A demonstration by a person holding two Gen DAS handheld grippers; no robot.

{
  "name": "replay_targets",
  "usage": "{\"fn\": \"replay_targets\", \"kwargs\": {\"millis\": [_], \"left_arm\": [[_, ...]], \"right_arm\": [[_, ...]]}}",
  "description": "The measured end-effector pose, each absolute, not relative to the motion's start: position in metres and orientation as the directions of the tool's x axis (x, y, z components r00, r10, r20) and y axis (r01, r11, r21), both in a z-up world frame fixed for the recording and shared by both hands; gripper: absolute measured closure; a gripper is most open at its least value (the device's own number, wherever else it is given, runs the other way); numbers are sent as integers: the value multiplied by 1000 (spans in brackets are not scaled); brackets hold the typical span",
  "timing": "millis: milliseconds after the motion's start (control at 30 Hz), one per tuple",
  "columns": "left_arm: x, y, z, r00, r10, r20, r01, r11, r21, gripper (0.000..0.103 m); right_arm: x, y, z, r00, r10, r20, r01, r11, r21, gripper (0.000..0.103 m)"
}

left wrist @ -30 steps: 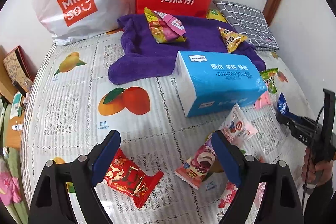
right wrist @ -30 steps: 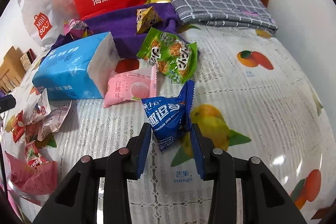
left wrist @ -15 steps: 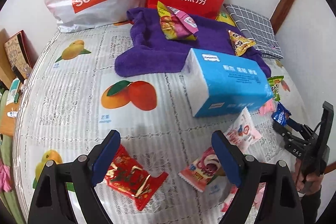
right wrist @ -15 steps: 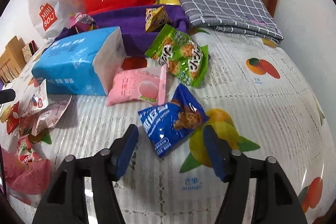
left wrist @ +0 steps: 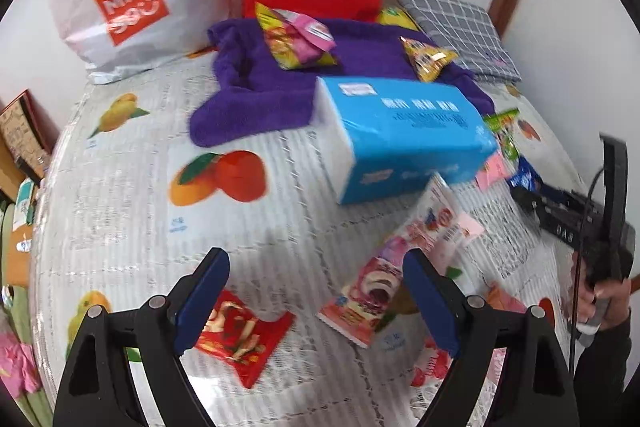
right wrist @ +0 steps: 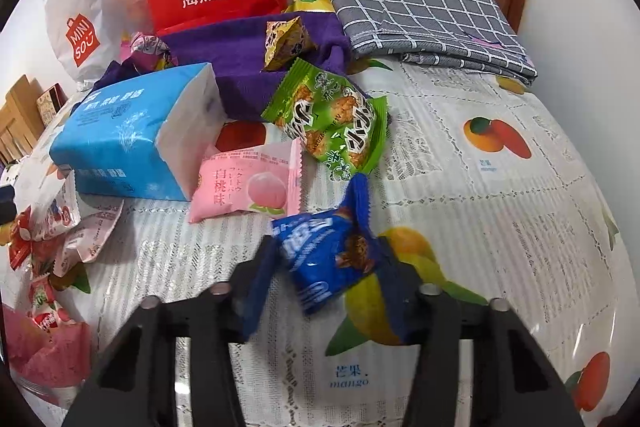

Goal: Organize snacks
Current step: 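Grasp the white-and-pink candy wrapper with the left tool while the right tool lifts the blue bag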

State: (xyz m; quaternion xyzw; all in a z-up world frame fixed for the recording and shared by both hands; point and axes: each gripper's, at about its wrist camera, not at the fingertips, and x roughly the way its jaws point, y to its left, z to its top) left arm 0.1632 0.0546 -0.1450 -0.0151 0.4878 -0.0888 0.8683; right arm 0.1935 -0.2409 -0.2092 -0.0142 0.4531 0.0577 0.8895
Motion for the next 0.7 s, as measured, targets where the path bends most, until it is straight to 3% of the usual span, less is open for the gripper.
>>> {"fn": "replay_targets", "kwargs": {"millis": [367, 567, 700], "left_arm": [[176, 19, -168, 436, -197, -878, 199, 973, -119, 18], [179, 5, -173, 413, -221, -883, 242, 962, -128, 38], [180, 1, -169, 415, -240, -878, 258, 956, -139, 72]], "right_arm": [[187, -245, -193, 598, 48, -800, -75, 997, 4, 58], [185, -247, -183, 607, 49, -793, -71, 997, 7, 58], [184, -247, -176, 613, 52, -788, -73, 997, 9, 58]]}}
